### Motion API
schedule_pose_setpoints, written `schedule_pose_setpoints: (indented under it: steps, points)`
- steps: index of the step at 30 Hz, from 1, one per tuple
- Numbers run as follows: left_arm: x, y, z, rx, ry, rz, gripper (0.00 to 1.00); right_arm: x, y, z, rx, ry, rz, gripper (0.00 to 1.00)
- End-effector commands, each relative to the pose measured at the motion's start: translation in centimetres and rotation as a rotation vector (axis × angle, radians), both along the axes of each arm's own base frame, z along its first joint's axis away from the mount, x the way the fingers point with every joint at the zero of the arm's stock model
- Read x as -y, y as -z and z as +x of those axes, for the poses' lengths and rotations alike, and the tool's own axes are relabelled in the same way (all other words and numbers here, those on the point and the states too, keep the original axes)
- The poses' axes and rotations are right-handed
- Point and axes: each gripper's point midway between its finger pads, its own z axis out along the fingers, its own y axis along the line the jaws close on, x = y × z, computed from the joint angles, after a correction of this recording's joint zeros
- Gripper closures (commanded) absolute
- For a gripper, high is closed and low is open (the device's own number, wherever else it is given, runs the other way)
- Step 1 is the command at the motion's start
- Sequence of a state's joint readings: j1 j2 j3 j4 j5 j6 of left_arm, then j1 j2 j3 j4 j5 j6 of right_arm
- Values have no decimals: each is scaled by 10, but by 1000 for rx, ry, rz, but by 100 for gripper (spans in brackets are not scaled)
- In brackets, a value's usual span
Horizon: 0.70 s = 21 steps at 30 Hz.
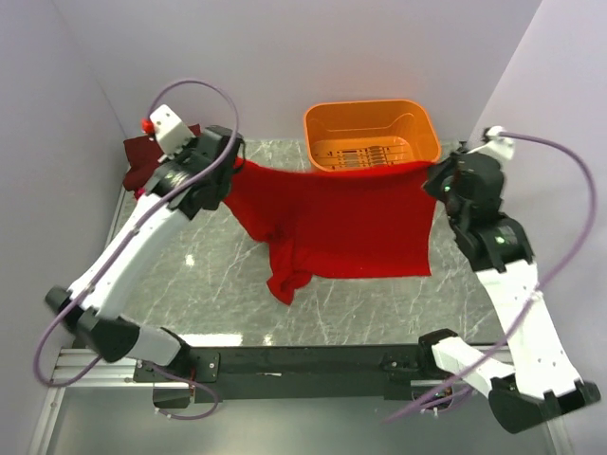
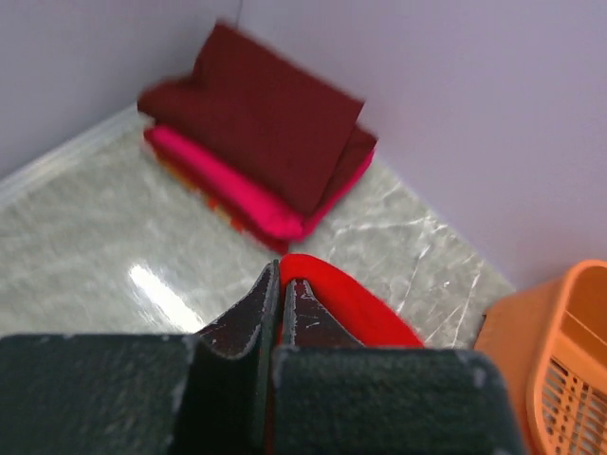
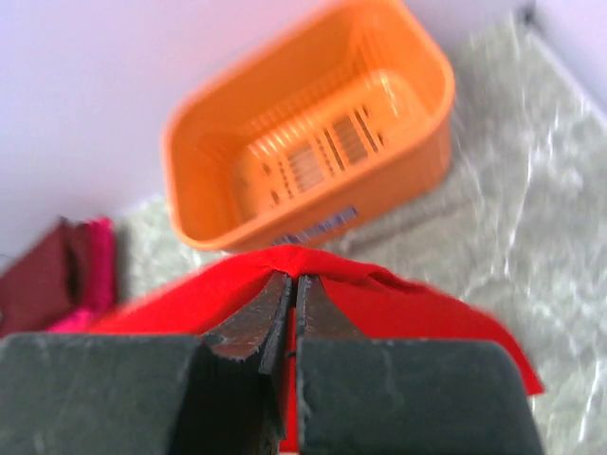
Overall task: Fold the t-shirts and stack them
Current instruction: Flatten the tshirt out
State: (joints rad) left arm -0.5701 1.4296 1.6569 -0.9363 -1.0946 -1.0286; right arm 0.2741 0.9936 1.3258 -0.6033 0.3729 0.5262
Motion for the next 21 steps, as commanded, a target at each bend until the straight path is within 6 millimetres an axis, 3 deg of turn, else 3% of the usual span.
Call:
schedule_pose_setpoints:
  steps: [1,2,3,5,6,8,9,12,16,18,21]
  points:
    - [-29,-82,-33,134,13,93,99,17,-63,-32,147,7,-37,100]
    - [-27,-102,-34,211,40,62,99,18,-71,-38,167,2,-35,100]
    - [-27,-126,-48,284,115,27,99,20,-86,-48,197,-4,-31,100]
    - [-25,-145,-62,330,229,74,99,18,-106,-66,249,-45,-28,100]
    - [-26,-173,-80,442,305,34,99,19,-123,-79,287,-59,-21,100]
    - [-26,-198,-101,518,406,56,99,13,-142,-102,348,-125,-15,100]
    - [-37,-219,-123,592,421,33,99,12,-156,-115,385,-149,-9,100]
    - [-47,-254,-161,699,505,48,99,1,-187,-151,489,-265,12,100]
    - [-34,-291,-206,815,731,118,99,-2,-214,-194,618,-337,36,100]
    - [-38,-308,-224,873,761,129,99,0,-226,-209,665,-346,32,100]
    - [-42,-321,-232,911,760,157,99,4,-236,-215,682,-334,21,100]
